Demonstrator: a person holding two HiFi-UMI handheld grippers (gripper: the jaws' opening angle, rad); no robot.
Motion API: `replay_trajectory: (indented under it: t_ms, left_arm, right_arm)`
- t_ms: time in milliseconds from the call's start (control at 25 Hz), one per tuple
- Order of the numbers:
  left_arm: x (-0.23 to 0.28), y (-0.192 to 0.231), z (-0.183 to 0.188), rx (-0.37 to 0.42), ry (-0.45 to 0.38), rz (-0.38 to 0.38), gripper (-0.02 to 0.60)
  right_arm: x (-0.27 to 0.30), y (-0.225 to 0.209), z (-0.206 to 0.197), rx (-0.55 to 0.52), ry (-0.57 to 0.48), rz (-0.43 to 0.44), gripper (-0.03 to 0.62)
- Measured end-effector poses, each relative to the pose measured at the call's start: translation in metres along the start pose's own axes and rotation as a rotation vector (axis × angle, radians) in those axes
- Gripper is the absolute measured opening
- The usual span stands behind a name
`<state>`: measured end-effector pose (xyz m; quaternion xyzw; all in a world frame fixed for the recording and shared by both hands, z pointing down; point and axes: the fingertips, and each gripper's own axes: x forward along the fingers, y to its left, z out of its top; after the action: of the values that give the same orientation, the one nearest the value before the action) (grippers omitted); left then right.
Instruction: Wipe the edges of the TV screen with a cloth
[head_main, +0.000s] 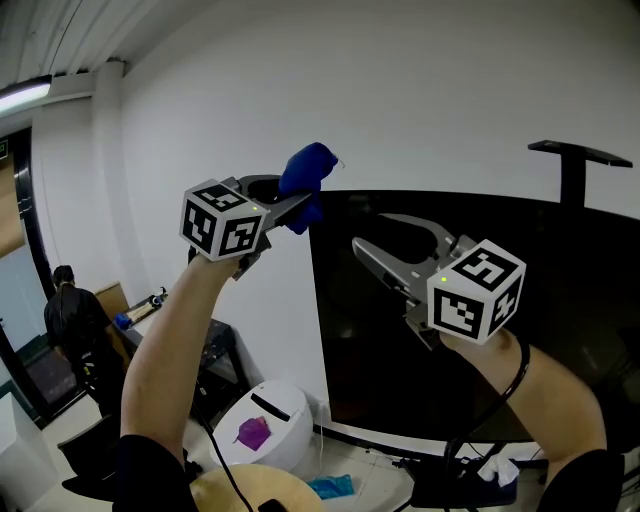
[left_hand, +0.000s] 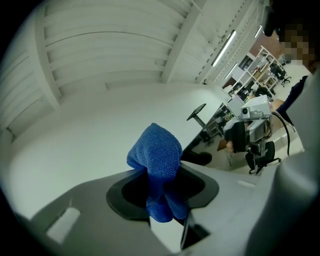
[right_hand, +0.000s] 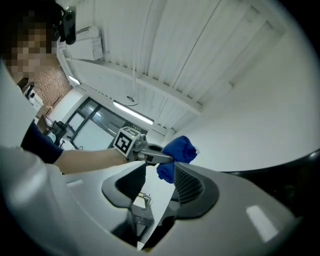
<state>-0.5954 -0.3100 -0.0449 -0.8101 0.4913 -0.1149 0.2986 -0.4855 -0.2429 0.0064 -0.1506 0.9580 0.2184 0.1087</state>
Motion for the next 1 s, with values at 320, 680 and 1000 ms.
replay_trajectory:
  t_ms: [320,680,1000]
  left_arm:
    - [0.001,-0.051,0.032,0.159,-0.064,0.03,0.135]
    - [-0.007,-0.054,0.058,0.311,-0.077,0.15,0.14]
    - [-0.029,-0.048,0.047,0.183,-0.127,0.07,0.184]
  right_arm:
    - [0.045,-0.012,0.037,0.197,-0.059,0.046,0.295]
    - [0.082,-0.026,0.05,0.213,-0.003,-0.029,0.277]
    - [0.088,-0.043,0.053,0.108,0.045,-0.077,0.16]
